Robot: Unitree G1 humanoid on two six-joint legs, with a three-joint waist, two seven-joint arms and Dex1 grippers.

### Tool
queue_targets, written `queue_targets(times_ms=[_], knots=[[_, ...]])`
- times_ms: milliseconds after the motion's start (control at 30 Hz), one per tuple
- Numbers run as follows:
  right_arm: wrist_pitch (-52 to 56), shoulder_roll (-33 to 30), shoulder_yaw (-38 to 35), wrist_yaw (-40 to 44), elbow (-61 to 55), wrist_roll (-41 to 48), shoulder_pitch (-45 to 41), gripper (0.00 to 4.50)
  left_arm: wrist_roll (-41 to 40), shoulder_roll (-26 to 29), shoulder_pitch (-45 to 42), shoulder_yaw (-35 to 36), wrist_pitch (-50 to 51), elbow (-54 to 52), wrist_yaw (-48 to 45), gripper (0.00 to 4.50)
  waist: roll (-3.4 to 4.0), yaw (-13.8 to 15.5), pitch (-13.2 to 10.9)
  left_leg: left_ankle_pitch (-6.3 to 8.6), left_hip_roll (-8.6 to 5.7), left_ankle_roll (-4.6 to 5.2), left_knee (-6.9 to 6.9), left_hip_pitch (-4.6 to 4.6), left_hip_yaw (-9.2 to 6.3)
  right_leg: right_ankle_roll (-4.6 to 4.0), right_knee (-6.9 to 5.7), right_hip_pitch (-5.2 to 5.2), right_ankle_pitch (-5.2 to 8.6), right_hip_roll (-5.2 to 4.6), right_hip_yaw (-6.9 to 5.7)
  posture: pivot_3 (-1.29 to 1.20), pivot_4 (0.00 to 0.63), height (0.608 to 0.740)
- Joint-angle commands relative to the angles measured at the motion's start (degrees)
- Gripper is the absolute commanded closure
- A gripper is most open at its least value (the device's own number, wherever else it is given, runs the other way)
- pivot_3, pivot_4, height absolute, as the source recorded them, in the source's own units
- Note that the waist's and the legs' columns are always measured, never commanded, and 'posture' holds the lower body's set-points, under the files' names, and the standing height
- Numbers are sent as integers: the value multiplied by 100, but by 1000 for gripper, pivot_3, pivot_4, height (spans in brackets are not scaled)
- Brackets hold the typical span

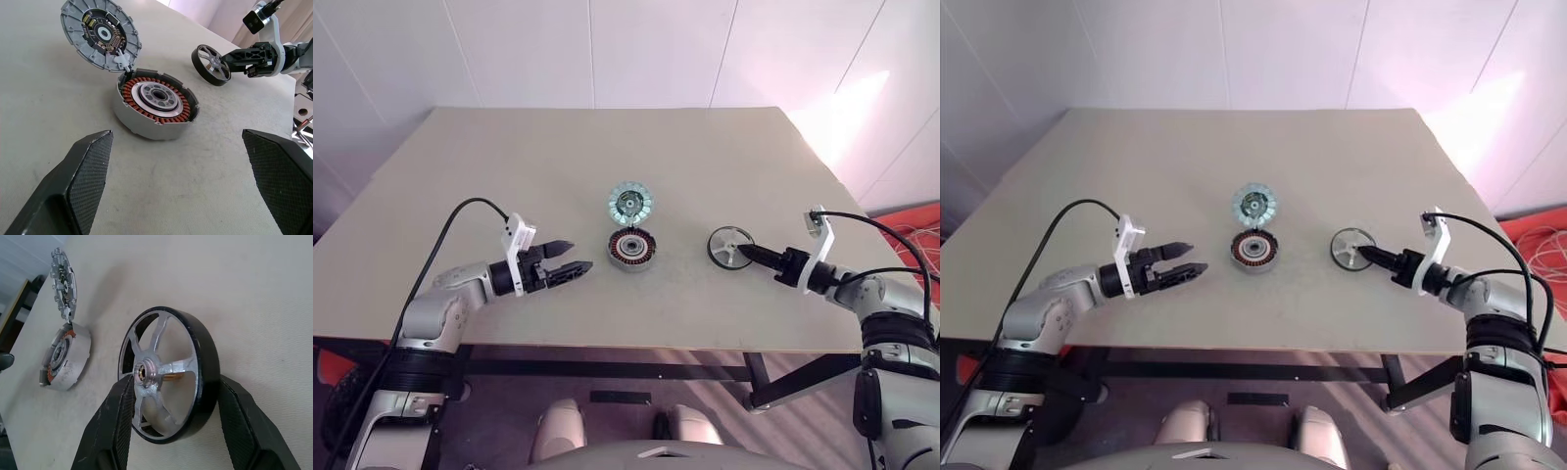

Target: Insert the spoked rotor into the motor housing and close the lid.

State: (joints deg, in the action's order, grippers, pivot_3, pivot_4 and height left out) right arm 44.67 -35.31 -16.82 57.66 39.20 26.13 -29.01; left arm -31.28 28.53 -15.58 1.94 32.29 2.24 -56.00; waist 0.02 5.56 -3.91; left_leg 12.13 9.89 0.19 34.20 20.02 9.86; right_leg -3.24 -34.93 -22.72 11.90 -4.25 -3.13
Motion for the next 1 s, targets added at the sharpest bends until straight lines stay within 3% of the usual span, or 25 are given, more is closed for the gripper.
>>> queue_targets(times_ms=[33, 433, 533, 633, 733, 1000], knots=[[116, 45, -182, -26, -286, 285, -151, 1579, -3, 74, -106, 91, -98, -69, -49, 0, 0, 5, 0, 0, 0, 0, 0, 0, 0, 0, 0, 0, 0, 0, 0, 0, 0, 740], [192, 60, -178, -205, -430, 449, -100, 1579, 26, 65, -125, 63, -109, -67, -45, 0, 0, 15, 0, 0, 0, 0, 0, 2, 0, 0, 1, -1, 0, 0, 0, 0, 0, 740], [188, 67, -146, -250, -402, 423, -102, 2182, 25, 70, -124, 72, -107, -75, -43, 0, 1, 15, 0, 0, 0, 0, 0, 2, 0, 0, 1, -1, 0, 0, 0, 0, 0, 740], [164, 80, -123, -287, -364, 404, -108, 3273, 32, 70, -135, 74, -114, -59, -44, 0, 1, 11, 1, 0, 0, -1, -1, 2, 0, 0, 1, -1, 0, 0, 0, 0, 0, 740], [159, 79, -102, -309, -367, 454, -109, 3990, 41, 68, -147, 73, -121, -44, -43, 0, 1, 17, 1, 0, 0, 0, -1, -6, 0, 5, 2, 9, 3, 0, 0, 0, 0, 740], [398, 236, -128, -423, -627, 698, -156, 4112, 46, 66, -160, 70, -134, -31, -48, 0, 1, 28, 1, -3, 0, -6, 2, -30, -3, 40, 12, 36, 23, -2, 0, 0, 0, 740]])
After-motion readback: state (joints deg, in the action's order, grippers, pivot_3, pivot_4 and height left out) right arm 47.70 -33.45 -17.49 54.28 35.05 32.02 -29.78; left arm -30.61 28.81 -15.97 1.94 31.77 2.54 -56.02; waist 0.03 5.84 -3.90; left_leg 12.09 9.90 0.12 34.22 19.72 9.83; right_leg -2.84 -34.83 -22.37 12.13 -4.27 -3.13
